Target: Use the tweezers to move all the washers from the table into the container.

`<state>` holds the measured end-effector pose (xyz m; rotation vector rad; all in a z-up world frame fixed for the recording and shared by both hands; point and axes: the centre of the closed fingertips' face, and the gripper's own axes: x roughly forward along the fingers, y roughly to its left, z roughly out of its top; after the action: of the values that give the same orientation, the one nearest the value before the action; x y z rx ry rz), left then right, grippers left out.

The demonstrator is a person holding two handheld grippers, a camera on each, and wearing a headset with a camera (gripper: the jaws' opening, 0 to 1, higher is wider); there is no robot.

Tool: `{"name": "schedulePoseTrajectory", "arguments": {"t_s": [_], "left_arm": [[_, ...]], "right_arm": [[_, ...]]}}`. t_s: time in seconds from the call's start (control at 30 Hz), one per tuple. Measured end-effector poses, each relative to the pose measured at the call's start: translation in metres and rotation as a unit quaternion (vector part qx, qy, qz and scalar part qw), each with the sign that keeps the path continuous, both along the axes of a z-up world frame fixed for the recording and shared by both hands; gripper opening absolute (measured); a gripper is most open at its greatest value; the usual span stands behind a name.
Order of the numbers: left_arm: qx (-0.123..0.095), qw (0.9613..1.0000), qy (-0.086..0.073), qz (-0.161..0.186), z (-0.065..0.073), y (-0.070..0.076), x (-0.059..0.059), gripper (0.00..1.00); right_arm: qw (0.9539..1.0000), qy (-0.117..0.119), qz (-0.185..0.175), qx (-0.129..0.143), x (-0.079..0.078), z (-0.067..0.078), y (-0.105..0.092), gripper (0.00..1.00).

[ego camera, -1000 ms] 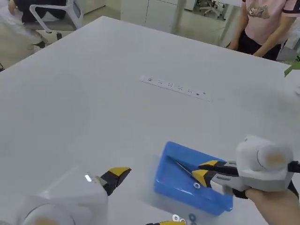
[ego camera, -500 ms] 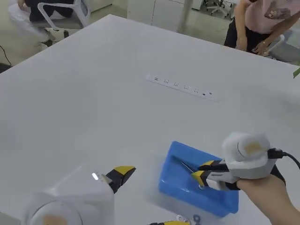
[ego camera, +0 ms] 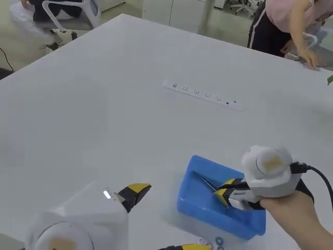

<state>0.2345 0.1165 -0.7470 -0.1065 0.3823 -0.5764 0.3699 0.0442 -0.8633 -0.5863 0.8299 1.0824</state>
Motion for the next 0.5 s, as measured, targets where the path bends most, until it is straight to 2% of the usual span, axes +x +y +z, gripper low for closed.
{"name": "schedulePoseTrajectory", "arguments": {"t_s": [0.23, 0.37, 0.5], "left_arm": [[0.002, 1.0, 0.0, 0.003, 0.0, 0.002, 0.0, 0.77], [-0.003, 1.0, 0.002, 0.006, 0.0, 0.003, 0.001, 0.77], [-0.008, 0.9999, 0.006, 0.003, -0.001, 0.002, 0.0, 0.76]], "right_arm": [[0.9993, -0.019, 0.029, -0.013, -0.003, 0.001, 0.001, 0.02], [0.9988, -0.031, 0.038, -0.005, -0.006, 0.013, 0.0, 0.02], [0.9988, -0.026, 0.041, 0.006, -0.014, 0.023, -0.004, 0.02]]}}
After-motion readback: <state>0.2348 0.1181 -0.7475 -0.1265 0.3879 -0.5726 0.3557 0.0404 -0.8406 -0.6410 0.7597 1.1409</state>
